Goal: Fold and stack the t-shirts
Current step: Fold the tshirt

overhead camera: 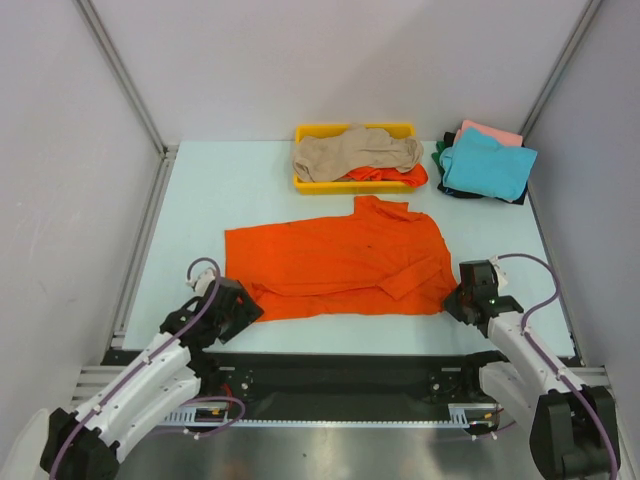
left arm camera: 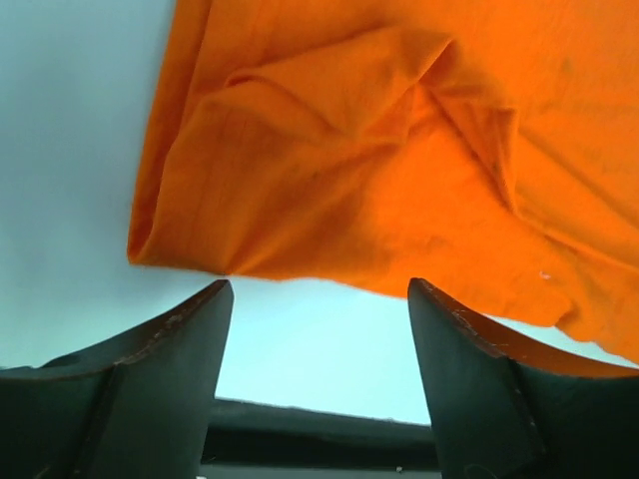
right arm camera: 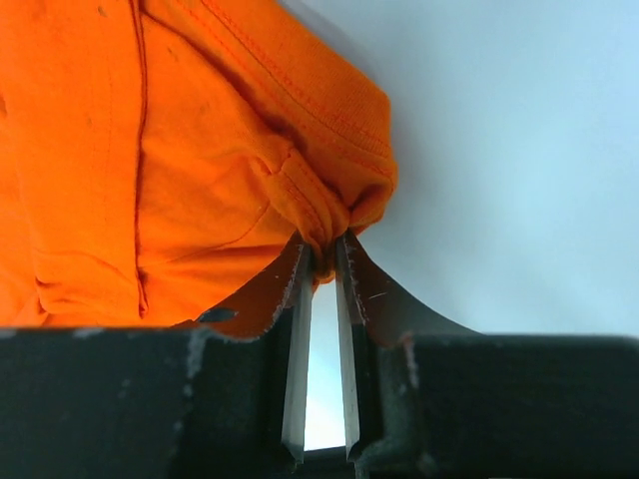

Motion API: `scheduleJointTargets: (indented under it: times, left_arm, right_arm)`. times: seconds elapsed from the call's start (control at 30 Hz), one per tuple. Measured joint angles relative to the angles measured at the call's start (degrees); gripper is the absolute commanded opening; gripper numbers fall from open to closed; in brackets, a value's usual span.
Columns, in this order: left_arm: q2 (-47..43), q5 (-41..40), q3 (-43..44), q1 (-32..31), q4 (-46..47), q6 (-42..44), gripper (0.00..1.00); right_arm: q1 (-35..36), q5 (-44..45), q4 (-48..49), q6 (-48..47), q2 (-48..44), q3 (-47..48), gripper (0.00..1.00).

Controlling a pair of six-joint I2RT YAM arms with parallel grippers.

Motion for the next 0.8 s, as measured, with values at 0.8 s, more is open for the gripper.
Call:
scheduleJointTargets:
  times: [0.8]
  left_arm:
    - [8.96, -9.62, 0.81, 1.03, 2.03, -5.22, 0.52]
  right_arm:
    - [-6.56, -6.56, 5.55, -4.76, 4.28, 0.74, 0.04]
